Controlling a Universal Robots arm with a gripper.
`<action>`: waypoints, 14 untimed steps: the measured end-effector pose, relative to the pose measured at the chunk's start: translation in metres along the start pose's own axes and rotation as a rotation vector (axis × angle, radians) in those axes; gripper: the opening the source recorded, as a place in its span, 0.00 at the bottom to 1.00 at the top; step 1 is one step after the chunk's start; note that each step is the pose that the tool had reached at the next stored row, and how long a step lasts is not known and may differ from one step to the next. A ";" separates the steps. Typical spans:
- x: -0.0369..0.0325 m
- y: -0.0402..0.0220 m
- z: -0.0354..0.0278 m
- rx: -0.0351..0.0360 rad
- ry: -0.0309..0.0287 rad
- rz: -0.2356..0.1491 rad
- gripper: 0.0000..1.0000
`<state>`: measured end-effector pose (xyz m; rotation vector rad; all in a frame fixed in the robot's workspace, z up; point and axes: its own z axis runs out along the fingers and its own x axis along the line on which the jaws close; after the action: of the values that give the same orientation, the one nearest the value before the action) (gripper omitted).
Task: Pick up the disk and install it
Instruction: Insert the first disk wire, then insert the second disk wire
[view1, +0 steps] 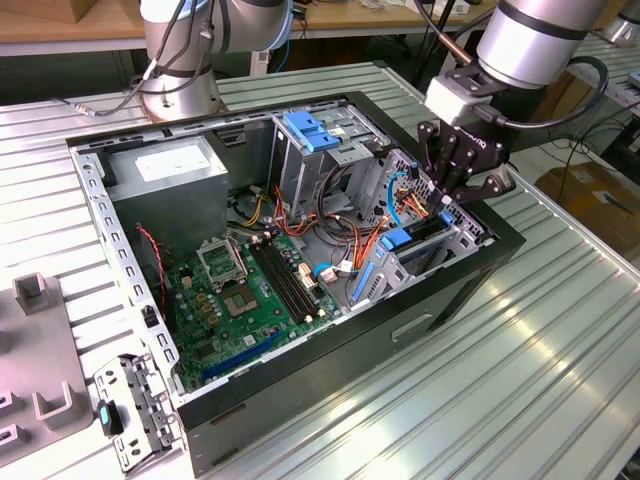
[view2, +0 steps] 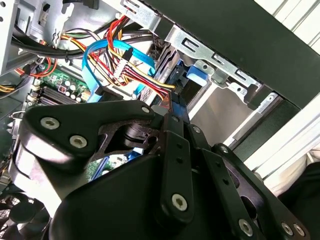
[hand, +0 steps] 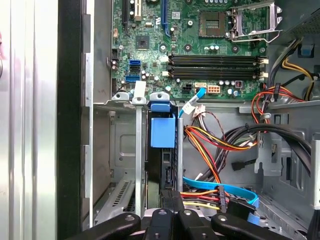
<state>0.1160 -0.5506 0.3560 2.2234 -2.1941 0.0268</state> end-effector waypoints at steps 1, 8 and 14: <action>0.0000 0.0000 -0.0003 0.0000 0.0001 0.000 0.11; 0.0001 0.0000 -0.0022 0.0000 0.0001 0.000 0.11; 0.0001 0.0006 -0.0027 0.0000 0.0002 0.000 0.11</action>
<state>0.1154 -0.5506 0.3587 2.2233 -2.1940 0.0271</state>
